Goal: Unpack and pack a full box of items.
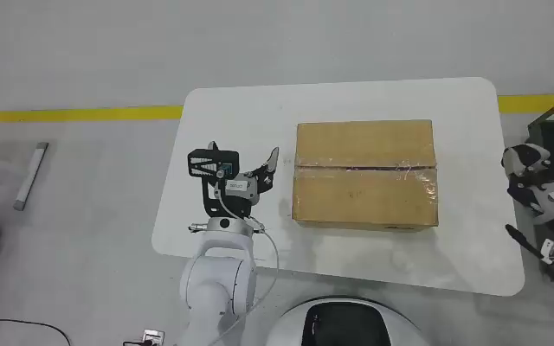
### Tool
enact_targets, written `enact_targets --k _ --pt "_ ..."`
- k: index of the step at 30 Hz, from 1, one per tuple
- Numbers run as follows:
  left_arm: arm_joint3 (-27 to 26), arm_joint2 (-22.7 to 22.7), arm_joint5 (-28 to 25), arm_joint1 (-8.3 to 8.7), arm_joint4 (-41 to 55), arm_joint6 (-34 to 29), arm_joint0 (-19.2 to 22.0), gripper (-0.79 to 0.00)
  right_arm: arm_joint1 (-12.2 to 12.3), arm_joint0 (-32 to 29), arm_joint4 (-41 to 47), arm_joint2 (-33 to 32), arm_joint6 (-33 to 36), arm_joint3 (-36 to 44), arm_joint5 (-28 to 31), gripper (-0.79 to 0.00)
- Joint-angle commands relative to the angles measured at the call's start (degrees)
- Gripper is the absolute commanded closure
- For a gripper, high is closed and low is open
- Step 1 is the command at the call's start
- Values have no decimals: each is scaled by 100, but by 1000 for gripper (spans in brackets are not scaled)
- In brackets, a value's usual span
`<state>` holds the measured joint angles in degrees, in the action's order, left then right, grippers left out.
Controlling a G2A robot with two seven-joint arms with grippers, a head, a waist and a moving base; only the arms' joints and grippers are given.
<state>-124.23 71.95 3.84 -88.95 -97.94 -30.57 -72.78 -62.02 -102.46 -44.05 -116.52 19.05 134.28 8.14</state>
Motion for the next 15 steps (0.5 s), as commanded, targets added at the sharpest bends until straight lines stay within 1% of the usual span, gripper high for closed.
enact_targets --k 1,6,11,15 --pt "0 0 0 0 0 0 0 -785 -9 49 11 -19 -90 -59 -58 0" --pt "0 0 0 0 0 0 0 -785 -38 145 -24 -145 -408 -422 -262 0" --pt "0 0 0 0 0 0 0 -785 -90 62 -35 -290 -948 -1155 -324 0" --pt "0 0 0 0 0 0 0 -785 -110 71 -55 -85 -931 -1796 -263 0"
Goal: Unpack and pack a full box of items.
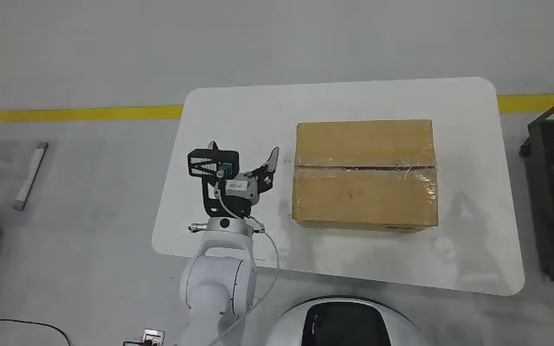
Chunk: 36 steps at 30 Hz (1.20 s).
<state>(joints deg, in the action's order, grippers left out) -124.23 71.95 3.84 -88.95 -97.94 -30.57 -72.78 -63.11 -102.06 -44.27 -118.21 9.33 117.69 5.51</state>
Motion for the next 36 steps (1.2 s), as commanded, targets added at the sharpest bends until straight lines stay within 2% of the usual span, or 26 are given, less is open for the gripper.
enact_targets --k 1,11,20,30,33,36 --pt "0 0 0 0 0 0 0 -785 -6 85 -101 183 25 -213 -46 0" --pt "0 0 0 0 0 0 0 -785 -44 1079 -653 1772 -68 -722 376 0" --pt "0 0 0 0 0 0 0 -785 -102 1796 -942 2750 75 -992 590 0" --pt "0 0 0 0 0 0 0 -785 -131 2108 -1217 3332 337 -1077 1002 0" --pt "43 -65 -15 -7 263 74 -56 -785 -122 2004 -1284 3222 303 -1023 945 0" --pt "92 -237 -310 -7 428 14 39 -785 -97 1741 -1343 2885 230 -846 853 0"
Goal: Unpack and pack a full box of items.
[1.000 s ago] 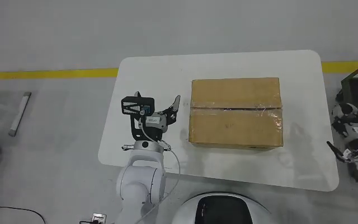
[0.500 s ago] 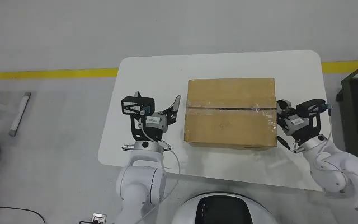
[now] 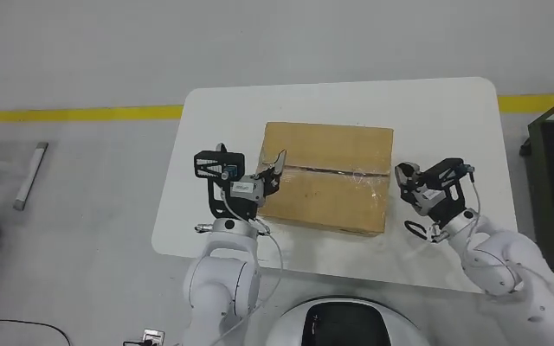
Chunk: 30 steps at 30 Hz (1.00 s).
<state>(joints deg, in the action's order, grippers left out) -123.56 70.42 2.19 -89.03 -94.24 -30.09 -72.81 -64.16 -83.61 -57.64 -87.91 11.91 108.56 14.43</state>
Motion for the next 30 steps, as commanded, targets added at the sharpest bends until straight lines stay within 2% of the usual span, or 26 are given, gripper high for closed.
enact_targets --k 1,9,20,23,26,30 --pt "54 -161 -273 -1 140 -93 85 -785 18 -218 3 -289 -45 142 -69 0" --pt "480 -1003 -1483 3 4 -495 576 -785 59 -1069 195 -1377 -38 608 -255 0" --pt "480 -1003 -1483 3 4 -495 576 -785 36 -1506 155 -1633 -103 970 -316 0" --pt "527 -974 -1483 22 -79 -322 506 -785 27 -1547 157 -1635 -140 994 -324 0" --pt "732 -1246 -1565 0 -38 -190 615 -785 21 -1567 148 -1645 -166 983 -313 0" --pt "1244 -1720 -1475 -71 -279 -227 977 -785 13 -1573 178 -1681 -183 961 -305 0"
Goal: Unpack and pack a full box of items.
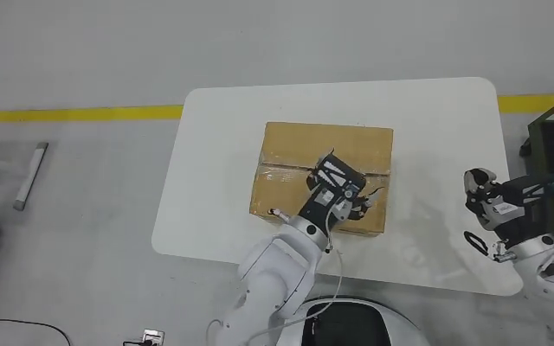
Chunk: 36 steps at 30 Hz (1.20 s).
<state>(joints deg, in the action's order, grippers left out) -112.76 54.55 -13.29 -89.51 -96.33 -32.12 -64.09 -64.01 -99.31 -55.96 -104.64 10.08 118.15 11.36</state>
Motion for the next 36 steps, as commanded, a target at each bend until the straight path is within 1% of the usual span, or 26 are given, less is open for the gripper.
enact_targets --k 1,4,8,9,12,15,16,17,18,19,24,27,30,31,33,34,35,36 --pt "296 -231 156 -45 -143 -75 196 -785 -3 -10 12 -16 0 5 8 0" --pt "616 -457 472 -125 -186 -327 422 -785 -11 -51 23 -57 -15 7 -13 0" --pt "882 -569 779 -200 -276 -659 631 -785 -22 -113 50 -107 -31 3 -36 0" --pt "921 -573 846 -214 -293 -724 664 -776 -24 -129 53 -118 -37 6 -36 0" --pt "972 -592 948 -255 -191 -947 718 -705 -32 -180 49 -145 -49 8 -27 0" --pt "1020 -611 938 -275 -232 -1145 753 -674 -39 -212 44 -159 -60 0 -24 0" --pt "1017 -629 936 -281 -256 -1164 754 -579 -41 -217 39 -160 -63 0 -21 0" --pt "1017 -639 966 -288 -268 -1178 742 -579 -43 -224 33 -160 -65 -2 -18 0" --pt "1016 -640 1032 -299 -213 -1210 714 -434 -46 -230 36 -158 -60 -1 -18 0" --pt "1034 -663 1032 -305 -251 -1246 710 -388 -48 -235 35 -158 -59 3 -19 0" --pt "1016 -771 1037 -336 -348 -1285 665 -382 -60 -255 23 -150 -73 7 -4 0" --pt "1008 -787 1031 -349 -396 -1305 642 -391 -66 -262 24 -148 -76 6 -2 0" --pt "999 -799 1008 -363 -434 -1331 630 -382 -74 -273 37 -149 -90 3 4 0" --pt "998 -797 1001 -367 -445 -1342 625 -363 -76 -276 37 -152 -93 4 7 0" --pt "994 -786 1001 -374 -468 -1358 611 -271 -81 -286 43 -157 -109 8 -2 0" --pt "994 -777 1008 -377 -486 -1364 604 -252 -84 -292 45 -160 -114 15 -2 0" --pt "993 -772 1011 -381 -499 -1363 597 -135 -87 -299 52 -162 -120 17 -1 0" --pt "993 -766 1011 -384 -510 -1359 590 -68 -89 -304 59 -163 -119 21 0 0"
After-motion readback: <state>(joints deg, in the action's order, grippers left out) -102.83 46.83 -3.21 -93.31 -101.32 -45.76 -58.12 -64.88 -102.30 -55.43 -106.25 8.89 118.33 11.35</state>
